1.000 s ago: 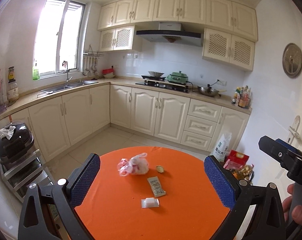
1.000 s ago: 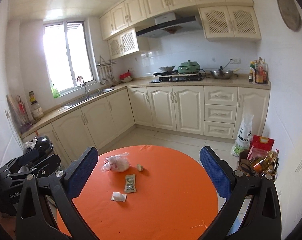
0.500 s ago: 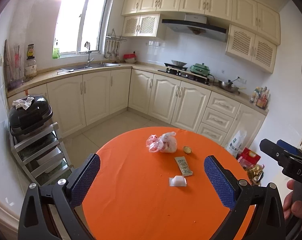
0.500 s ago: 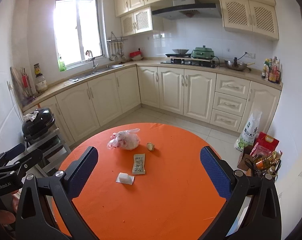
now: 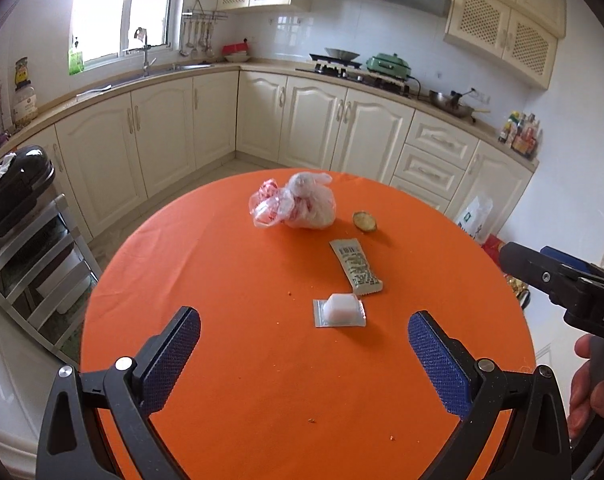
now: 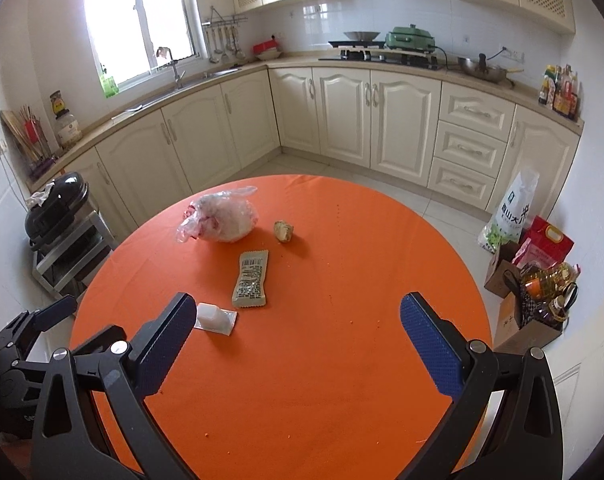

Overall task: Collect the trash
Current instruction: 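Grasp the white block on foil with the left tool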

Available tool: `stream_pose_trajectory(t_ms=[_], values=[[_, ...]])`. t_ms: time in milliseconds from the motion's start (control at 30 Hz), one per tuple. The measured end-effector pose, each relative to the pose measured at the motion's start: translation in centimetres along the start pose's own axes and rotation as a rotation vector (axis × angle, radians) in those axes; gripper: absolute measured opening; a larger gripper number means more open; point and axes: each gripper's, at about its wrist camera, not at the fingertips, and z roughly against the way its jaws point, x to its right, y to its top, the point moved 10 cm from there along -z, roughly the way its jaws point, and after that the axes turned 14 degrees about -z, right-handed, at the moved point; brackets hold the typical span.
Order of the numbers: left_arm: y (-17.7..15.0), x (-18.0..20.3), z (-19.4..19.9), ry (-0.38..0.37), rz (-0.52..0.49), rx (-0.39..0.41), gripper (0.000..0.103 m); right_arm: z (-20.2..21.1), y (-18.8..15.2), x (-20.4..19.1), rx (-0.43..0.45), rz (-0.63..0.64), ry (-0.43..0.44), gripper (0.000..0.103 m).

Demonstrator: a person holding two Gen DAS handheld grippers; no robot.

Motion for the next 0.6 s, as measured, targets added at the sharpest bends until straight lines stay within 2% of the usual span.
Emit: stream_pose_trajectory(t_ms=[267,433,533,600], values=[[4.0,0.8,-8.7,-0.043,-0.025,-0.119,0.102,-4.6,-0.2,2.7,-0.085,-0.032,-0.016,0.103],[6.7,-0.2,-12.5,-0.047,-0.033,-0.165,0.094,-6.9,-0.2,2.9,-0.12,-0.033,-0.013,0.103],[8.8,-1.1,-12.8,-0.038,-0.041,-0.136,0.078,-8.2,-0.5,2.6,-0.142,-0.034,-0.009,0.103],[10.3,-2.1,-13.1,-0.028,-0.037,-0.117,0.062,-8.9,-0.7,2.2,-0.154,-0.03,-0.006,0.103]])
